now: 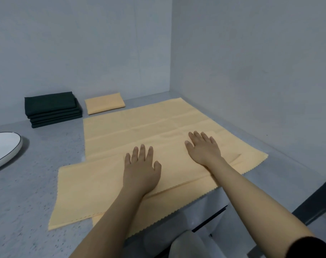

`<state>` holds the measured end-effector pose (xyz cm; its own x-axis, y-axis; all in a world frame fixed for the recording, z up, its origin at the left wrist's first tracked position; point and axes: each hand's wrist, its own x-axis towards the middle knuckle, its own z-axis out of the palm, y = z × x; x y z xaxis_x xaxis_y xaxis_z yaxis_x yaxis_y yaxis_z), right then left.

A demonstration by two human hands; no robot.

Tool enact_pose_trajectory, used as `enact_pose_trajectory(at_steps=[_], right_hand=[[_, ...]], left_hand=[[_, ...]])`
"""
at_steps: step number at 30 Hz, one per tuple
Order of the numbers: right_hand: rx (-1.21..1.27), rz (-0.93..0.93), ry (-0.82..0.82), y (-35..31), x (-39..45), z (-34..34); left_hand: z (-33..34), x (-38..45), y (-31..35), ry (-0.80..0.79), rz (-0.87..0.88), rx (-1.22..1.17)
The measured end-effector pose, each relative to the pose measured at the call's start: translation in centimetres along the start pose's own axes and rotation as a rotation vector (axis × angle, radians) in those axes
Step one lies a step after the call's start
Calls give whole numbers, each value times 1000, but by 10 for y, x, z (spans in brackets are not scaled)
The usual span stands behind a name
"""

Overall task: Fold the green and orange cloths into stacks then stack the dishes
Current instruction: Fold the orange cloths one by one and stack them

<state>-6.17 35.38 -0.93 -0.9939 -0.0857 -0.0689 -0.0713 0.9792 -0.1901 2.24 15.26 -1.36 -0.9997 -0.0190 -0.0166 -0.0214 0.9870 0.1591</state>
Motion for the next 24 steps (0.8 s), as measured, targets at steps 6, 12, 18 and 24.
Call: enact_pose_trajectory(at_steps=[6, 12, 18, 24], right_hand=[[-14, 124, 16, 22, 13, -7], [-62, 69, 106, 11, 3, -8], [273, -435, 132, -54, -30, 4], [154, -451, 69, -58, -31, 19]], left_hand=[[0, -1, 2, 7, 6, -9], [1, -3, 4, -2, 1, -22], [-4, -4, 5, -11, -4, -32], [-5, -3, 2, -26, 13, -35]])
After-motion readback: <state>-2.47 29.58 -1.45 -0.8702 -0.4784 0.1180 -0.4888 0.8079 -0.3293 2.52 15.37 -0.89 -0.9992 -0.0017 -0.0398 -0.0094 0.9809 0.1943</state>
